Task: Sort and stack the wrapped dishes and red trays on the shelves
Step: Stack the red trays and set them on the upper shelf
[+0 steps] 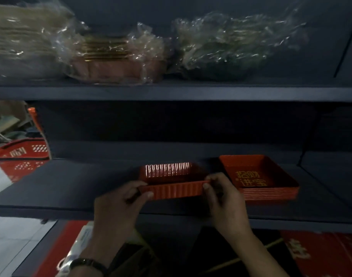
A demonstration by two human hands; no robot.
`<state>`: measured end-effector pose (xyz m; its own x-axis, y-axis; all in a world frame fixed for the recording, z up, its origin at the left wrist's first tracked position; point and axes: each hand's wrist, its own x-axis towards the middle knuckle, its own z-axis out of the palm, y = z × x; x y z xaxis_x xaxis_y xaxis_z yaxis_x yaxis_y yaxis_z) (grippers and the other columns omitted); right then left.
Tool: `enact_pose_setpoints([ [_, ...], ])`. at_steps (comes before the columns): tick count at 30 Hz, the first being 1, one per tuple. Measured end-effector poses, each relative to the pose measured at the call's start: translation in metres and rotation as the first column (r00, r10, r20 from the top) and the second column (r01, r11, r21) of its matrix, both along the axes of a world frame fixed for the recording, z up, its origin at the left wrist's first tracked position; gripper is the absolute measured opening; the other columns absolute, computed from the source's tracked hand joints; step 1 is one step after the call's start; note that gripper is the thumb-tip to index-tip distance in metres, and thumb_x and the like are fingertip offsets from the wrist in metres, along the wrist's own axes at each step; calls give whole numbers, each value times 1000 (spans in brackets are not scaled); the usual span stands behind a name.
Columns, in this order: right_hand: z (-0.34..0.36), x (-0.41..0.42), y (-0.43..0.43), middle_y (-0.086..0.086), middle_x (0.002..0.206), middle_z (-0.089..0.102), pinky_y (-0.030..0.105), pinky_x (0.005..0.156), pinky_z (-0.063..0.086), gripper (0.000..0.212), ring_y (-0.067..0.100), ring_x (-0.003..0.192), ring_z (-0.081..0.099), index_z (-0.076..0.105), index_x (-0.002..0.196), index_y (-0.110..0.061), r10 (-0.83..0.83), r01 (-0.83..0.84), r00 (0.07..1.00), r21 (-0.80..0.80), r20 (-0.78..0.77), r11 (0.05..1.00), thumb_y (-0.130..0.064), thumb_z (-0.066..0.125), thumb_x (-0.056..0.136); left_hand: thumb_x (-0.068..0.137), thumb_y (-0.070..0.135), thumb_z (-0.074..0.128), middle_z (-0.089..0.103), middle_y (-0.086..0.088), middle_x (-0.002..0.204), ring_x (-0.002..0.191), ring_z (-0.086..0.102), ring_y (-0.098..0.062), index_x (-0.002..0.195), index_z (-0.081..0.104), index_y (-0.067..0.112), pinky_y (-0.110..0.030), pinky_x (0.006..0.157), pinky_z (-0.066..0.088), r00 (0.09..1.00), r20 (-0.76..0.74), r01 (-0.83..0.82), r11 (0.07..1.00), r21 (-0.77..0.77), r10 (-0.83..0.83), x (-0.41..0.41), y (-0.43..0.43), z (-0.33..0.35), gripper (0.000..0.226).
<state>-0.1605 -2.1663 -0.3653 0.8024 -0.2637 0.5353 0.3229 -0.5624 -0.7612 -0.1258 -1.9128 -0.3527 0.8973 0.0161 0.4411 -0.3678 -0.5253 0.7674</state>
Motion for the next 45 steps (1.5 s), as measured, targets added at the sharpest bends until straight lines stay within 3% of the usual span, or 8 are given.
enact_pose_setpoints([
  [7,31,-31,-67,-17,94,71,8,72,50,16,3,90,70,66,106,-36,-124,113,981,82,149,990,-20,65,102,94,36,74,74,31,90,92,61,28,107,73,42,6,79,39,982,170,73,994,83,-86,-7,-76,28,14],
  [18,30,-40,-189,-14,104,78,36,93,61,22,6,103,73,73,107,-39,-340,314,940,310,29,897,-19,71,99,90,23,83,74,27,88,86,72,12,109,81,29,-4,73,53,943,82,331,934,-134,-323,-3,-205,23,20],
  [23,17,-35,-206,-15,106,76,34,92,60,23,5,103,72,74,115,-35,-416,405,908,322,-38,856,-18,69,101,91,26,81,77,21,95,91,72,10,109,80,31,-7,74,57,937,69,349,931,-109,-343,4,-233,14,18],
  [28,15,-31,-216,-15,105,75,25,90,57,24,-2,99,69,72,111,-37,-411,405,910,336,-55,850,-15,70,100,91,22,82,69,33,79,84,71,15,105,82,30,-5,70,55,934,68,357,927,-113,-351,9,-244,10,16],
  [33,8,-29,-215,-24,95,68,2,69,47,27,-18,82,62,72,122,-34,-409,432,902,258,-139,864,-16,65,103,91,28,81,75,20,99,91,69,13,104,83,29,-13,74,60,947,82,311,950,13,-311,24,-246,-6,13],
  [37,8,-34,-215,-9,105,74,19,82,47,30,8,101,68,73,132,-23,-406,439,891,158,-204,884,-20,63,104,91,38,81,70,17,112,97,62,12,106,80,33,-3,75,47,953,10,299,946,128,-302,26,-245,-17,16],
  [41,3,-34,-218,2,157,54,27,106,44,34,26,139,55,70,137,-13,-421,462,861,94,-285,882,-24,62,105,93,42,77,55,16,127,110,55,5,107,79,33,-6,86,40,953,-18,302,943,143,-303,25,-242,-24,16],
  [45,-7,-31,-221,0,145,61,26,95,44,42,20,128,61,60,148,-25,-388,444,884,211,-260,871,-28,61,106,100,47,66,57,18,122,110,63,-7,127,62,36,-25,87,55,926,-225,297,953,-62,-303,30,-248,-21,29],
])
